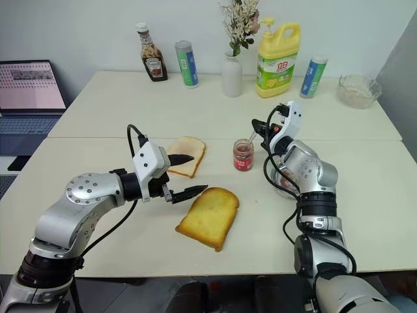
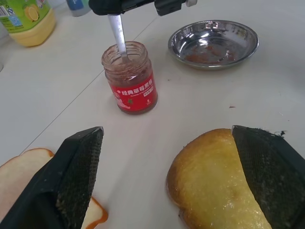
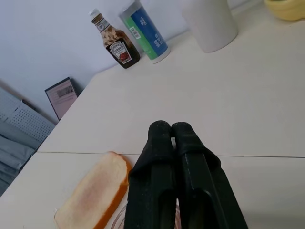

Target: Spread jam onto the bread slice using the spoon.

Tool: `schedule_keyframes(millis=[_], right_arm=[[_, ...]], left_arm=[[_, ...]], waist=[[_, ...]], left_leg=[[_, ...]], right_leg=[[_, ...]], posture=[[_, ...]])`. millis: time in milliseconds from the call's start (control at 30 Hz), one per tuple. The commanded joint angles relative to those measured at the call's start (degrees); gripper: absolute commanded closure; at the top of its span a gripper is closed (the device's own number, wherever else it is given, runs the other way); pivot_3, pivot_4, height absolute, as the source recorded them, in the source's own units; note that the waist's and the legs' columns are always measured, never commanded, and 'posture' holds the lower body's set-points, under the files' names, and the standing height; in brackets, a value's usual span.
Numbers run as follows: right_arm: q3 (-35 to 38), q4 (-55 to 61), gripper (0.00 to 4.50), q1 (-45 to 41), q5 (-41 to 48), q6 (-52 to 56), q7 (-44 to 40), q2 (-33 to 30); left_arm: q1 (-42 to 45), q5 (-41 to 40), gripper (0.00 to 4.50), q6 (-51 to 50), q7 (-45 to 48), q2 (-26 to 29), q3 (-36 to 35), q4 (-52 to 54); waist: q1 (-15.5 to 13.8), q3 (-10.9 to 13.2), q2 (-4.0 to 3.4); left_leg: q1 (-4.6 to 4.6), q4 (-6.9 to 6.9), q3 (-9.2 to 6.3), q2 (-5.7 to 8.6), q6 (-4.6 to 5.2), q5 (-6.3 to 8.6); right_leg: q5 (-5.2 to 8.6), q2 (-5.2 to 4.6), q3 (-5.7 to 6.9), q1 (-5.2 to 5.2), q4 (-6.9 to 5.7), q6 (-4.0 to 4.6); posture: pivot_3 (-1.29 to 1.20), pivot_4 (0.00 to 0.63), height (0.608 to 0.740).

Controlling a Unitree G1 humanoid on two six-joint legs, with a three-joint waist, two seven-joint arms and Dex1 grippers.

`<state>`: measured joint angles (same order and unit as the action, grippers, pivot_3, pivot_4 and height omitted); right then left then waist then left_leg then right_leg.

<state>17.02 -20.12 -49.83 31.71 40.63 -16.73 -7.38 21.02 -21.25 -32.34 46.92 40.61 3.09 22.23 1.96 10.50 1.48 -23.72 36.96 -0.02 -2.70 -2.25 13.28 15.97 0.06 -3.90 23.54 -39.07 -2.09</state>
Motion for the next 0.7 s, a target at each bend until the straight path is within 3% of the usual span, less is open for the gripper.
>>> schedule_keyframes(millis=[33,700], right_arm=[[1.86,1.25,4.46,-2.29,2.56,0.3,1.05,0.43],[5.63,0.76,4.46,-3.54,7.54,3.95,5.11,0.23]], left_arm=[[0.77,0.37,0.0,1.05,0.19,0.0,-0.2,0.8],[0.68,1.1,0.0,1.68,0.37,-0.24,0.27,0.51]], waist=[[0.02,0.0,0.0],[0.04,0.0,0.0]], left_leg=[[0.0,0.0,0.0,0.0,0.0,0.0],[-0.02,-0.01,0.01,0.0,0.0,0.0]], right_leg=[[0.0,0.0,0.0,0.0,0.0,0.0],[0.0,0.0,0.0,0.01,0.01,0.0]], posture=[[0.0,0.15,0.74],[0.0,0.15,0.74]])
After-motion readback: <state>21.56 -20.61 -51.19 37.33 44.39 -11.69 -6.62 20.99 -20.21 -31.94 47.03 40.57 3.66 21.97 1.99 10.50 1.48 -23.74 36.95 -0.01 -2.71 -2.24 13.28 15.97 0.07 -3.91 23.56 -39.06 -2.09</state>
